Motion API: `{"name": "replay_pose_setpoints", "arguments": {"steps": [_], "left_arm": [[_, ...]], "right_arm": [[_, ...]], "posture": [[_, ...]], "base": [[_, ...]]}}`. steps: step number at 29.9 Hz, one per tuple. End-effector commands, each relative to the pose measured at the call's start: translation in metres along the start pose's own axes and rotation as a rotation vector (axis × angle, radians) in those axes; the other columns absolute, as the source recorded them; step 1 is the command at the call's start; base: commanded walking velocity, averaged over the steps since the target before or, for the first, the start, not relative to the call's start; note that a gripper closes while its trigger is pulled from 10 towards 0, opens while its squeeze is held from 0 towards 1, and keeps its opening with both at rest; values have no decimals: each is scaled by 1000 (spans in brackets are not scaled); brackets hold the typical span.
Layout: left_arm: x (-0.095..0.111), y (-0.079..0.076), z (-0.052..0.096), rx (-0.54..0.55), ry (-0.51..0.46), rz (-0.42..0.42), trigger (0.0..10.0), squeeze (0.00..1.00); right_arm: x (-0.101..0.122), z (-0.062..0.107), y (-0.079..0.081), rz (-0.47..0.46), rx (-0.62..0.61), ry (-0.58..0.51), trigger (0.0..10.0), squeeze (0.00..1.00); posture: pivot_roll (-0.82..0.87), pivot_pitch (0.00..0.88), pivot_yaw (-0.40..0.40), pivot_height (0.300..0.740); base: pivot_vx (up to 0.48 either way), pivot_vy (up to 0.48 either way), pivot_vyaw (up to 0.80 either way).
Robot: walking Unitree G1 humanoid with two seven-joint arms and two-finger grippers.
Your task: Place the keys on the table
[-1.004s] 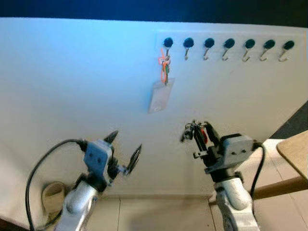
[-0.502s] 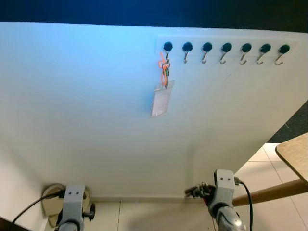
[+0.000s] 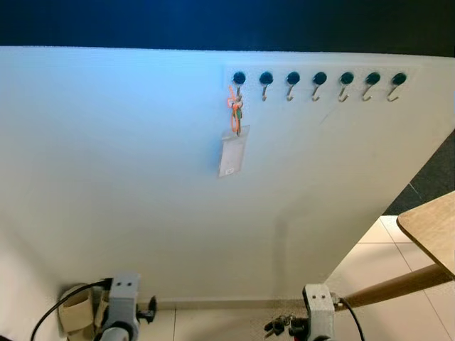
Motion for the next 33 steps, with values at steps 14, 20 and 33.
{"name": "replay_pose_setpoints", "arguments": {"steps": [14, 20, 33], "left_arm": [[-16, 5, 3, 41, 41, 34, 10000, 0], [-23, 6, 6, 35, 66, 18, 10000, 0], [-29, 4, 10, 22, 53, 65, 10000, 0]], "right_arm": [[-6, 1, 8, 3, 50, 5, 10000, 0], [-9, 2, 4, 29, 42, 19, 10000, 0], [-15, 3, 5, 62, 59, 40, 10000, 0]], "posture": [[36, 35, -14, 740], [37, 31, -19, 740], [43, 23, -30, 740]], "base": [[0, 0, -171], [0, 0, -800], [0, 0, -800]]}}
Point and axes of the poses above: a point about 5 cm out from each wrist's last joint towards the gripper, its own z axis pointing back from the gripper into the wrist, its own x axis along the axis of the wrist's last joint, y = z × x, the point moved 3 cm from there along -z, pointing out of the wrist towards the gripper, and after that the axes turned 3 degrees about -z, right-handed, at the moved point
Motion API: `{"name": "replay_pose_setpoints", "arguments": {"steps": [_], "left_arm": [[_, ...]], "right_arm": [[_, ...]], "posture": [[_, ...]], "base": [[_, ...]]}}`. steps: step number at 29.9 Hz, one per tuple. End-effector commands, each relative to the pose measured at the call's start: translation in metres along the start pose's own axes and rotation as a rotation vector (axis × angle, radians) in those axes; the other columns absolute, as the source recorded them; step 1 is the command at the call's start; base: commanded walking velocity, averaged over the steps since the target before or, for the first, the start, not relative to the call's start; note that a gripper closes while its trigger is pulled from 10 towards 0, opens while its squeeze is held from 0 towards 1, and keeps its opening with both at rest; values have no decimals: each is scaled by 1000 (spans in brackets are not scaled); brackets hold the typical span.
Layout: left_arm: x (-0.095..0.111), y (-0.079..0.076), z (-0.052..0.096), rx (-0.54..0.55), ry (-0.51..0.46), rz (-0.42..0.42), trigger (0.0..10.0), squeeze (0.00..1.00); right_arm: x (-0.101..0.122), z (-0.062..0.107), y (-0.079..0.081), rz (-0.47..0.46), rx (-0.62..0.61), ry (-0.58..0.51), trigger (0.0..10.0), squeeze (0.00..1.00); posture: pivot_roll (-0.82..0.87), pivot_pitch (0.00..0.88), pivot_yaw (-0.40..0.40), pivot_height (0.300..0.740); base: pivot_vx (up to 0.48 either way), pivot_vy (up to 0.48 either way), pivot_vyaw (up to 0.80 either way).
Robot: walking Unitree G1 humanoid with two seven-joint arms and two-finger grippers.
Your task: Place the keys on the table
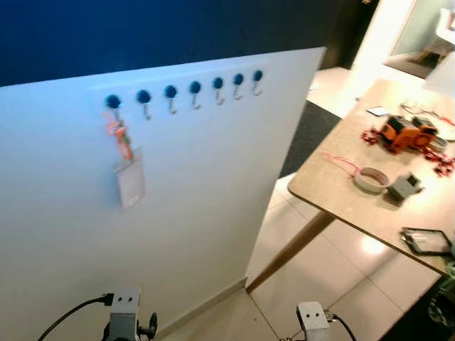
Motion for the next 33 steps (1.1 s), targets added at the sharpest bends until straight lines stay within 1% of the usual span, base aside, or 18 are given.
{"name": "replay_pose_setpoints", "arguments": {"steps": [1, 8, 17, 33], "left_arm": [[-14, 1, 6, 8, 38, 16, 10000, 0], [-13, 3, 7, 17, 16, 32, 10000, 0], [-16, 4, 8, 22, 15, 47, 10000, 0], [-17, 1, 10, 11, 9, 76, 10000, 0]], "right_arm": [[2, -1, 5, 8, 16, -12, 10000, 0], [2, -1, 6, 25, 25, -7, 10000, 0], [2, -2, 9, 51, 37, -3, 10000, 0], [2, -2, 13, 87, 60, -2, 10000, 0]], "posture": [[43, 24, -30, 740], [46, 28, -33, 740], [47, 31, -36, 740], [48, 34, -41, 740]], "base": [[0, 0, -800], [0, 0, -800], [0, 0, -800], [0, 0, -800]]}}
Point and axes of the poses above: a point about 5 cm out from each wrist's last joint towards the gripper, its own z axis pointing back from the gripper into the wrist, its own x axis along the axis of the wrist's last joint, y = z × x, the point moved 3 cm from there along -z, pointing out of the wrist towards the gripper, and after that the axes turned 3 degrees about -z, right-handed, at the moved point
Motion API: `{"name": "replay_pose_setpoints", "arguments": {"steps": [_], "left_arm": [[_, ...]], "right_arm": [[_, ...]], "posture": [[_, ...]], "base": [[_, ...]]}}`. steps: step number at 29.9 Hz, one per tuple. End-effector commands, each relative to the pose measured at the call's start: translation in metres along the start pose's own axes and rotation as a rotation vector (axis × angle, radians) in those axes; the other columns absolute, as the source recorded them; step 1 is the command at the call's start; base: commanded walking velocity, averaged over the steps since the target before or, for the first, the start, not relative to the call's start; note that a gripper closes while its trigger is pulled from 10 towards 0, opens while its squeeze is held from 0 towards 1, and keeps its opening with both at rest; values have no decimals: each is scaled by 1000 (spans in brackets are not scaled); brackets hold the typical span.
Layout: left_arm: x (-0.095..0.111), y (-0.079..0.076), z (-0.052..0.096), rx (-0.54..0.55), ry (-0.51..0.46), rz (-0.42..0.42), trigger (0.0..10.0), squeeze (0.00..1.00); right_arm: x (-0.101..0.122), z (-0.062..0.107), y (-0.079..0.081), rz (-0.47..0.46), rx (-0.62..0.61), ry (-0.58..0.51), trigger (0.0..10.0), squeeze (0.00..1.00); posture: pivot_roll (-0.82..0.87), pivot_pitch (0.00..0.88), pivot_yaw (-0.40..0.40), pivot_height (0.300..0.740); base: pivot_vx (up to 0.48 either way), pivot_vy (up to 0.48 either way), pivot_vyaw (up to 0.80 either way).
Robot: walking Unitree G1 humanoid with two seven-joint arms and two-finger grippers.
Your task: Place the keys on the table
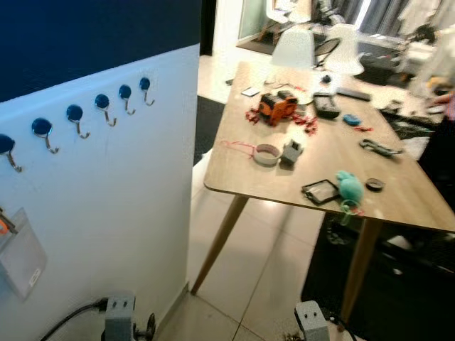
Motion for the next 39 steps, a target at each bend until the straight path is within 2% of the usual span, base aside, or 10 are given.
{"name": "replay_pose_setpoints", "arguments": {"steps": [1, 13, 23, 39], "left_arm": [[4, -5, -2, -12, -14, 8, 10000, 0], [3, -5, -1, -4, -21, 31, 10000, 0], [5, -5, -1, 17, -38, 64, 10000, 0], [5, -4, -1, 10, -30, 70, 10000, 0]], "right_arm": [[2, 0, -4, 10, -7, -8, 10000, 0], [2, 1, -4, 19, 9, -13, 10000, 0], [4, 0, -1, 45, 30, -15, 10000, 0], [8, -2, 8, 44, 35, -28, 10000, 0]], "posture": [[48, 34, -41, 740], [44, 43, -51, 740], [49, 61, -58, 740], [44, 73, -43, 740]], "base": [[0, 0, -800], [0, 0, -800], [0, -49, 0], [0, -394, 0]]}}
Point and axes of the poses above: a point about 5 cm out from each wrist's last joint towards the gripper, its own z axis pointing back from the gripper into the wrist, its own x axis along the axis of the wrist's last joint, y = z × x, the point moved 3 cm from there along -z, pointing out of the wrist towards the gripper, and after that the axes turned 3 degrees about -z, right-handed, at the moved point
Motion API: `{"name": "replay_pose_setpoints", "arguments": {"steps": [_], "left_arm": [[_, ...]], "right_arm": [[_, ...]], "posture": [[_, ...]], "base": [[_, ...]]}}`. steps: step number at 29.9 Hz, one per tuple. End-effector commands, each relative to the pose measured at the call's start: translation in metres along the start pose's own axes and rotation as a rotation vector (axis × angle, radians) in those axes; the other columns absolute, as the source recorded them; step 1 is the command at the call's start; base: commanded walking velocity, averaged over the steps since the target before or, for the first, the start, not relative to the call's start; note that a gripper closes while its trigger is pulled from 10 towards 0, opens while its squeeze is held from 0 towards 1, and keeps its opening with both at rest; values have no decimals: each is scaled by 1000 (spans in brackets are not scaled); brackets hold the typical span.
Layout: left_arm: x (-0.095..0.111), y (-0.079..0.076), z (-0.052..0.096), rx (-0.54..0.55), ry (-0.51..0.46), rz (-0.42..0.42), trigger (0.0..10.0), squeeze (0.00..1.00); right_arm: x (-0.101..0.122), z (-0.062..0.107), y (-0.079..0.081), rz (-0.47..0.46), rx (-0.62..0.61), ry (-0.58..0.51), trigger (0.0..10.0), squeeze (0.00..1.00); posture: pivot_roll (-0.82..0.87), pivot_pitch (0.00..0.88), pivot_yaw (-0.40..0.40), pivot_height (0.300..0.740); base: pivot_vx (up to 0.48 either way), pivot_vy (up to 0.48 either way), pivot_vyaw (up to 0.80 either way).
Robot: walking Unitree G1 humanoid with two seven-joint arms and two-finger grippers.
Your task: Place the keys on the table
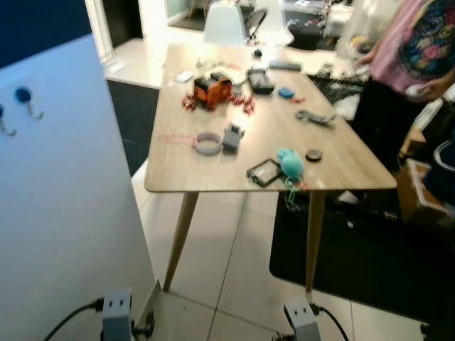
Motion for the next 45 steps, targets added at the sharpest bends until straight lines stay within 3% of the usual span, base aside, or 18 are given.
{"name": "replay_pose_setpoints", "arguments": {"steps": [1, 10, 22, 33, 45], "left_arm": [[-6, 1, 3, 6, 20, 12, 10000, 0], [-5, 1, 2, 5, 20, 4, 10000, 0], [6, -3, -3, 5, -9, -61, 10000, 0], [8, -4, -5, 7, -8, -34, 10000, 0], [10, -1, -5, 16, -20, -14, 10000, 0]], "right_arm": [[-3, 0, 4, 2, 7, 2, 10000, 0], [0, 0, 4, 8, 5, -10, 10000, 0], [-2, 3, -7, 19, -9, -4, 10000, 0], [-3, 3, -6, 29, -8, 5, 10000, 0], [-5, 2, -1, 44, 3, 8, 10000, 0]], "posture": [[44, 73, -43, 740], [44, 79, -40, 740], [44, 81, -39, 740], [44, 82, -41, 740], [45, 74, -43, 740]], "base": [[0, -401, 0], [0, -397, 0], [0, 0, 0], [0, 0, 0], [291, 0, 0]]}}
Point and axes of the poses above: a point about 5 cm out from each wrist's last joint towards the gripper, its own z axis pointing back from the gripper into the wrist, its own x axis along the axis of the wrist's last joint, y = z × x, the point moved 3 cm from there along -z, pointing out of the wrist towards the gripper, and after that the axes turned 3 degrees about -z, right-handed, at the moved point
